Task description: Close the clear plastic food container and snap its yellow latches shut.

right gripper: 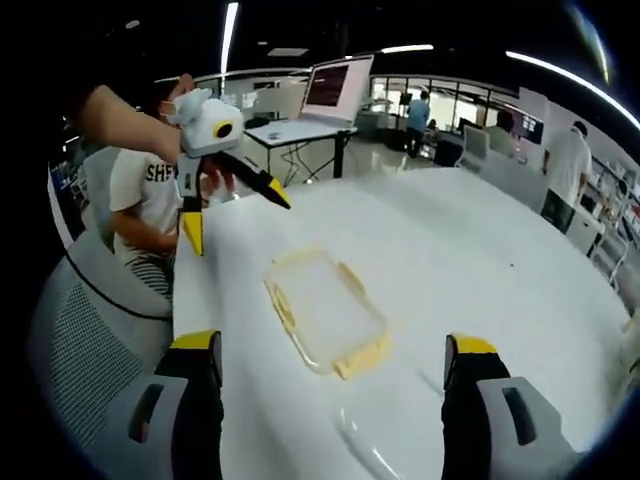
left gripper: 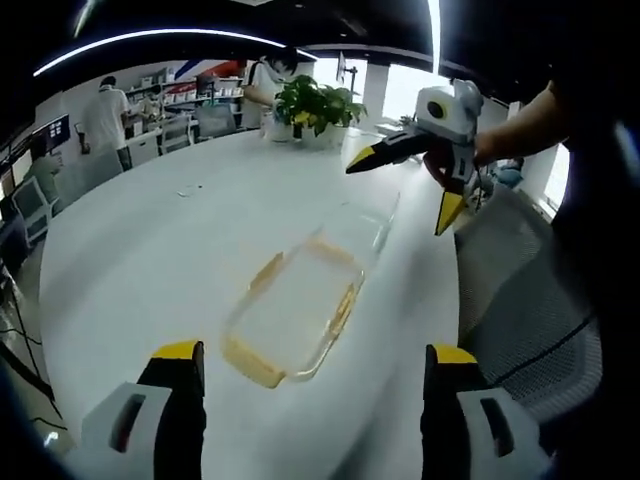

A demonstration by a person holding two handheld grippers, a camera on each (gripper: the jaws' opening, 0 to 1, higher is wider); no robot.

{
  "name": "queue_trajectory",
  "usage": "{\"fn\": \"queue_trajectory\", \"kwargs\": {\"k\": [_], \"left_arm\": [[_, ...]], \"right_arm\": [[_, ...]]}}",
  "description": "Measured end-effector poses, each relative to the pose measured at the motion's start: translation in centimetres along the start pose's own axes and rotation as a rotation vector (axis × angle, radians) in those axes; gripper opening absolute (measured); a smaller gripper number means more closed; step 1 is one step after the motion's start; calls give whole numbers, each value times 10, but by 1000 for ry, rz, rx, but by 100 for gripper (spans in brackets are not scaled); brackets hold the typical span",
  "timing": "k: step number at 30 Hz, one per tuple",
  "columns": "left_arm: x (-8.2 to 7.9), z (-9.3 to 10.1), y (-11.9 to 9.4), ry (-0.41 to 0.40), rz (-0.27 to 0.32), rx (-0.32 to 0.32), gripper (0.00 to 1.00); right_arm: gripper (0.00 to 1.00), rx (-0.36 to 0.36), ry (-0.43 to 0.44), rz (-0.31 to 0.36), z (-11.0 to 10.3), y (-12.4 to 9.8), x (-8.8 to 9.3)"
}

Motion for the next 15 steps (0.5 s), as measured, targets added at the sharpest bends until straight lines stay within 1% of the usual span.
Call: {"fn": "queue_trajectory", "kwargs": {"k": [3, 5, 15], "left_arm": [[-1, -4, 2, 27, -25, 11, 88], [-1, -5, 3, 41, -30, 16, 88], [1, -14, 13, 63, -68, 52, 88]], "right_arm": [[90, -9, -9, -13, 3, 2, 0], [91, -12, -12, -13, 5, 4, 0], [91, -42, -60, -60, 19, 15, -1]]}}
Point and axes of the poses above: the point that each gripper's makers call its tool centre point, and the gripper's own axes: y roughly forward along the fingers, z roughly to its right, x roughly out of its underside, the point moved 10 cm from there along -y, roughly backward along the fingers, and after that the axes turned 5 degrees about z, right-handed, at the moved point
